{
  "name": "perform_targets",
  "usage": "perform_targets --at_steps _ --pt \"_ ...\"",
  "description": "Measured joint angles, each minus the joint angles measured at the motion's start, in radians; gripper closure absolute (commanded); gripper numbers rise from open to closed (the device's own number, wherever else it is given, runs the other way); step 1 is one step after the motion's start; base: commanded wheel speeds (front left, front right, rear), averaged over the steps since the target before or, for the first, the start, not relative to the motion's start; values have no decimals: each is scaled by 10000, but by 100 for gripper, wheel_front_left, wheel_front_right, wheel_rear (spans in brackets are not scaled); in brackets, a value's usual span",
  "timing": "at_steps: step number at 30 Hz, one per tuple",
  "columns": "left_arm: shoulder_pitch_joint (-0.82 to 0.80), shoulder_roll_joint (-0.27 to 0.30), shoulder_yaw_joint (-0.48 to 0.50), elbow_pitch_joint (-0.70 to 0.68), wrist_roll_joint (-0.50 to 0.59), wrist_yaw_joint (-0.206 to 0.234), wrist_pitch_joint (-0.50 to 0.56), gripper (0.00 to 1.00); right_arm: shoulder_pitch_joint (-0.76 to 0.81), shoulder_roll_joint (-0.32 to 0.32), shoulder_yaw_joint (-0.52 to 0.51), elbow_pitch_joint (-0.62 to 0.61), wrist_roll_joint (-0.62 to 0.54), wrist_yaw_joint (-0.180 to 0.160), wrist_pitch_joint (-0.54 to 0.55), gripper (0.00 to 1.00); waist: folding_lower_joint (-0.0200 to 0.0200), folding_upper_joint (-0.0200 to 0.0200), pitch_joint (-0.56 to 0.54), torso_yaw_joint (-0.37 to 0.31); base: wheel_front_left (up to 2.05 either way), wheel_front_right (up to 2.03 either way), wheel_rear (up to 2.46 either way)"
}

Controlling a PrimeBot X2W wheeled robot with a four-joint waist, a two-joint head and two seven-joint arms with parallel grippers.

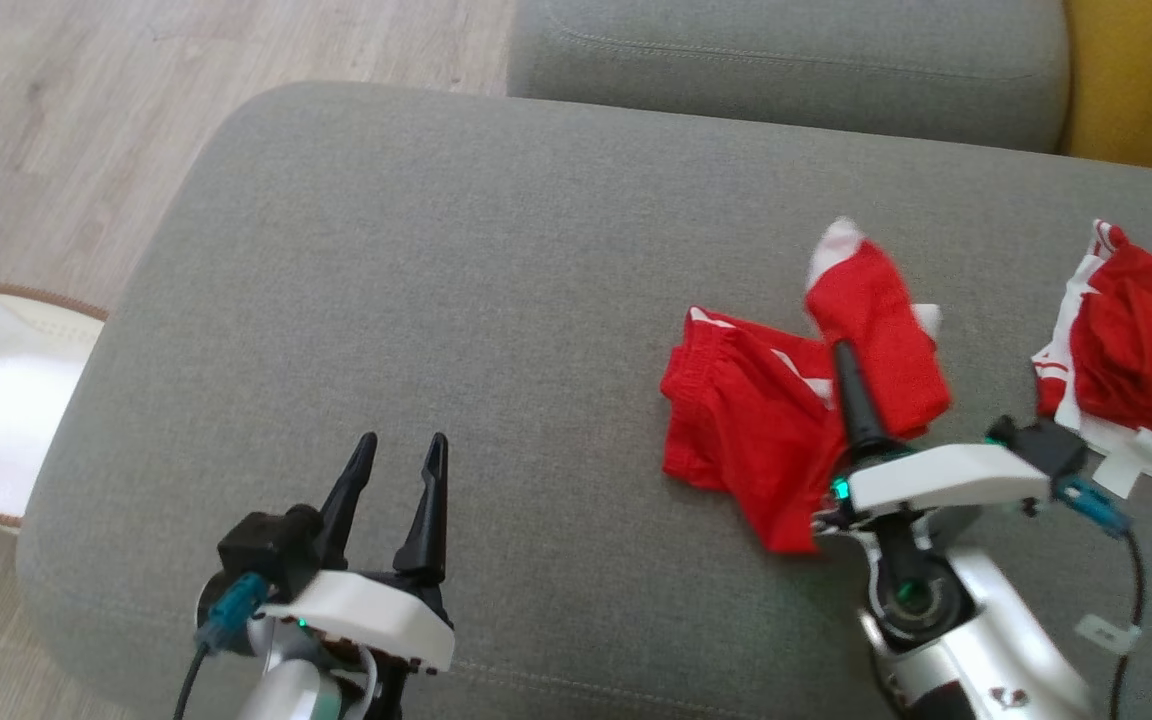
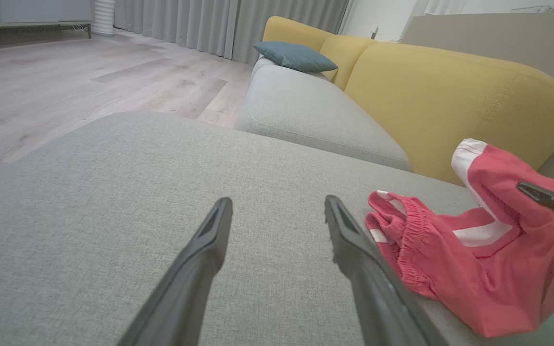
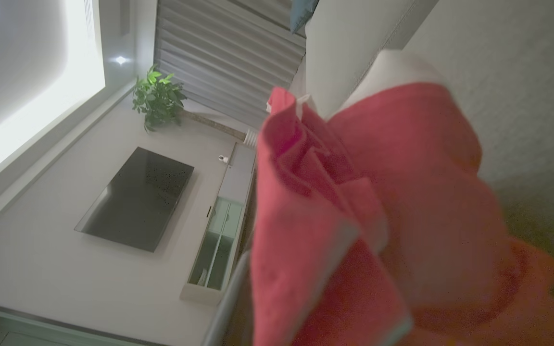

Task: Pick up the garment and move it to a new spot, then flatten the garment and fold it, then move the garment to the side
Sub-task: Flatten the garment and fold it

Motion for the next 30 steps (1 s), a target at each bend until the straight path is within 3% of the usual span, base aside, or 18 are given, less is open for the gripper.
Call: perform_targets --at_steps 11,12,13,14,20,30 --pt "-5 2 -138 4 -15 2 0 0 -957 -4 1701 1195 25 0 -594 100 0 0 288 453 0 0 0" --pt "-5 4 -153 6 -29 2 0 0 -1088 -6 1841 1290 25 0 -663 80 0 0 322 510 0 0 0" --pt "-7 4 -169 6 -82 4 0 0 -1193 -8 1944 1398 23 0 -669 21 0 0 357 562 0 0 0" --pt "-8 4 -186 10 -115 4 0 0 -1300 -10 2080 1578 21 0 -683 0 0 0 390 614 0 0 0" --pt "-26 4 -215 23 -115 19 0 0 -1547 -19 2997 2608 -115 0 -646 0 0 0 499 848 0 0 0" --pt "-26 4 -205 25 -188 82 0 0 -2000 -54 4771 3200 -769 0 -230 0 0 0 457 767 0 0 0"
